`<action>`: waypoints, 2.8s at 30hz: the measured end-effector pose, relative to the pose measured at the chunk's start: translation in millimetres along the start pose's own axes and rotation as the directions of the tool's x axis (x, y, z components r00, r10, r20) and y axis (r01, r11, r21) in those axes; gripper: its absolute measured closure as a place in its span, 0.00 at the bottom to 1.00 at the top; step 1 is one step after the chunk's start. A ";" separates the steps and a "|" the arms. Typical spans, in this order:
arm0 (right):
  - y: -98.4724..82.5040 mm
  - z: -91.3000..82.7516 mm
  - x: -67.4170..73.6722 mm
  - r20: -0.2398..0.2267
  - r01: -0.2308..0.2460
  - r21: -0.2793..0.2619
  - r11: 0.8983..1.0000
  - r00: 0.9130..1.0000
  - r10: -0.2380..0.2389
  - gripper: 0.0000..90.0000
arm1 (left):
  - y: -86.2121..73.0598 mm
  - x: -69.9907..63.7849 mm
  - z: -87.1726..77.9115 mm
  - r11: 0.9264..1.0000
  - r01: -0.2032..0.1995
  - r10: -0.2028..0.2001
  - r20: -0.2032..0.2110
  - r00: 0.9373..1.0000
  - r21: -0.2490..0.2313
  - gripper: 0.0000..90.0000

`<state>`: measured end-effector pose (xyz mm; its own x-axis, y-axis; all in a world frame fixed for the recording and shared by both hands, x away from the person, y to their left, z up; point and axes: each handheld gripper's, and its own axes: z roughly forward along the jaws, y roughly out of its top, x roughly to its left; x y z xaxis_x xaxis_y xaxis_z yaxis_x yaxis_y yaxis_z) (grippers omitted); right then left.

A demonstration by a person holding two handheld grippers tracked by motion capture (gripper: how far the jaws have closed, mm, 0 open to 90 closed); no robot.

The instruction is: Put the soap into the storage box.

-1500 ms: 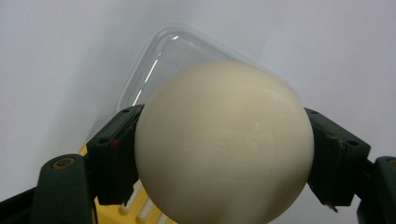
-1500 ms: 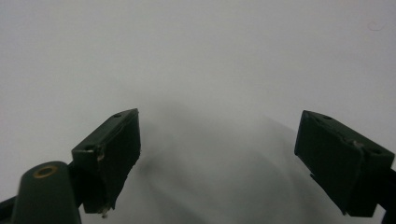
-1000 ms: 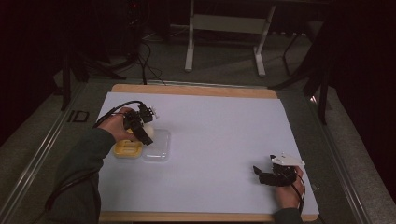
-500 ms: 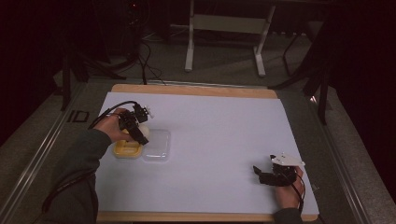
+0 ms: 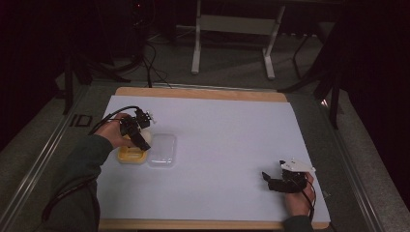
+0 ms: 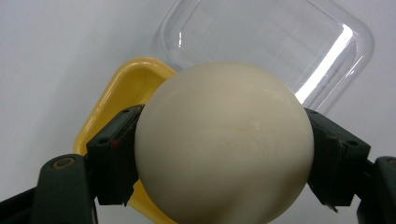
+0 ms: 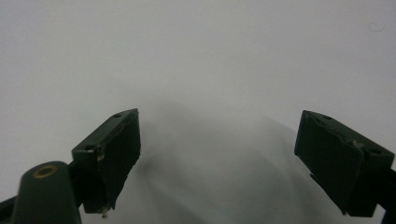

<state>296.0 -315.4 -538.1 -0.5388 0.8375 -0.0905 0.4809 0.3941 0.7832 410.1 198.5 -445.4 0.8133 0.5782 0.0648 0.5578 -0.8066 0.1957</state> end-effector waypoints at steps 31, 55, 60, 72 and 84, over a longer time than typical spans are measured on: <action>0.0 0.0 0.6 0.001 0.006 0.001 1.000 1.000 -0.006 0.16 | -14.3 13.5 17.9 0.997 0.072 -0.072 -0.012 0.997 0.006 0.25; 0.0 0.1 0.9 0.002 0.008 0.002 1.000 1.000 -0.008 0.16 | -25.6 20.0 30.4 0.994 0.105 -0.105 -0.017 0.994 0.029 0.25; 0.0 0.2 1.0 0.003 0.009 0.001 1.000 1.000 -0.009 0.16 | -26.1 19.4 35.7 0.993 0.111 -0.110 -0.018 0.994 0.037 0.25; 0.0 0.2 1.2 0.003 0.011 0.002 1.000 1.000 -0.011 0.16 | -28.7 20.9 45.1 0.993 0.111 -0.111 -0.003 0.994 0.047 0.25; 0.1 0.3 1.6 0.006 0.013 0.003 1.000 1.000 -0.013 0.16 | -33.3 24.1 37.1 0.993 0.121 -0.121 0.006 0.993 -0.002 0.13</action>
<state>295.4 -313.9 -538.3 -0.5412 0.8344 -0.1043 0.4761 0.4062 0.7800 417.2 234.7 -486.7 0.7409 0.6708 0.0344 0.6518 -0.7304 0.2042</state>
